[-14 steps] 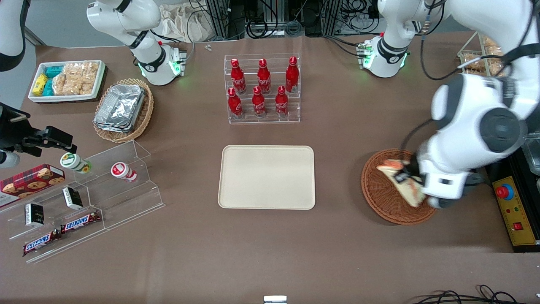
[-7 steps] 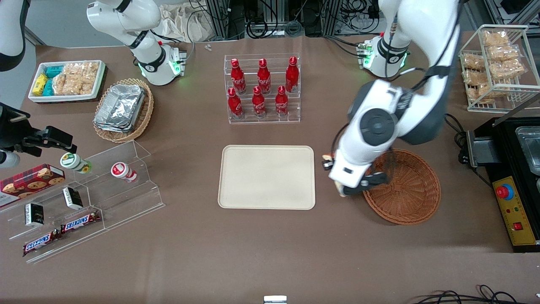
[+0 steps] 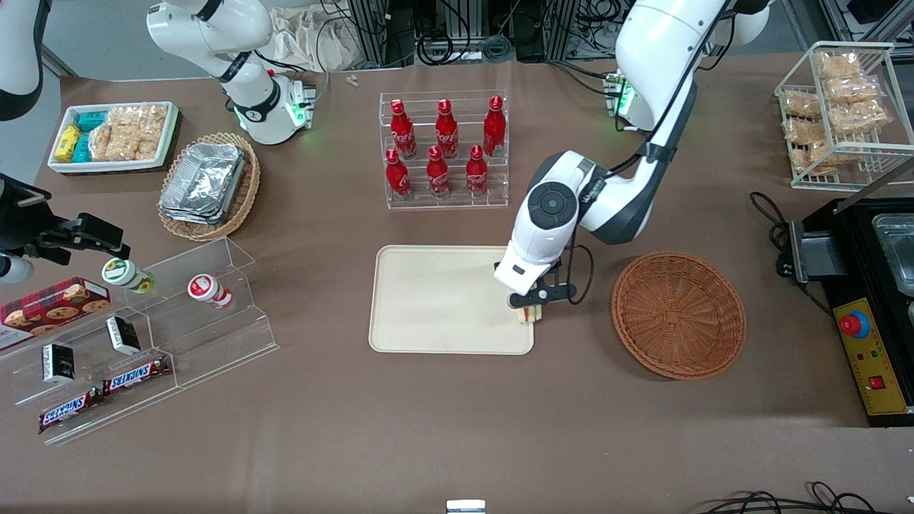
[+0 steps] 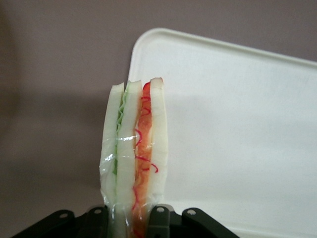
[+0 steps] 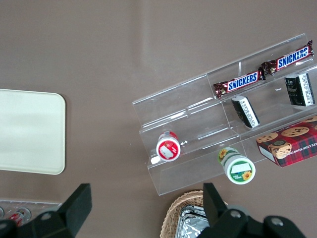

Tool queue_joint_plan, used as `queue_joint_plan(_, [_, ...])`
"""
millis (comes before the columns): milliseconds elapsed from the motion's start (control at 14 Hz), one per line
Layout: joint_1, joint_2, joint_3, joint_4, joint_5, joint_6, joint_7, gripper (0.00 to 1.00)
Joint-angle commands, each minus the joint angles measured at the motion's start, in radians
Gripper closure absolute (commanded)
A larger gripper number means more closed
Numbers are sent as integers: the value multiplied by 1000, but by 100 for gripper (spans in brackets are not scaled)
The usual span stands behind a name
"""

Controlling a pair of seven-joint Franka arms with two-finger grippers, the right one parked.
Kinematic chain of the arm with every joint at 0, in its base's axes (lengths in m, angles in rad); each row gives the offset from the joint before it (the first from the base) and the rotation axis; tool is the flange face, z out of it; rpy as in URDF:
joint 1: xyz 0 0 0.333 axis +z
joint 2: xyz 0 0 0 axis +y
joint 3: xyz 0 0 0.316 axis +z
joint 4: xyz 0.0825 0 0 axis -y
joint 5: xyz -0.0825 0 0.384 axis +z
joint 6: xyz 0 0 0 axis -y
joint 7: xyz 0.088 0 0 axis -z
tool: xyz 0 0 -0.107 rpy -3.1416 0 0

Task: Place sandwich from basket to tray
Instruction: 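Lower the sandwich onto the cream tray and open the left gripper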

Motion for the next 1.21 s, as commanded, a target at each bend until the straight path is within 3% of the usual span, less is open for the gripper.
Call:
queue_joint_plan(0, [-38, 13, 13, -26, 4, 50, -1, 100])
queue_joint_plan(571, [-64, 87, 14, -16, 15, 133, 5, 100])
queue_joint_plan(643, [-64, 87, 14, -15, 13, 132, 5, 94])
queue_joint_plan(786, [-58, 85, 17, -4, 13, 124, 5, 14])
queue_joint_plan(857, [-58, 85, 20, -1, 13, 124, 2, 0])
queue_joint_plan(1143, [-51, 64, 39, 22, 9, 109, -21, 0])
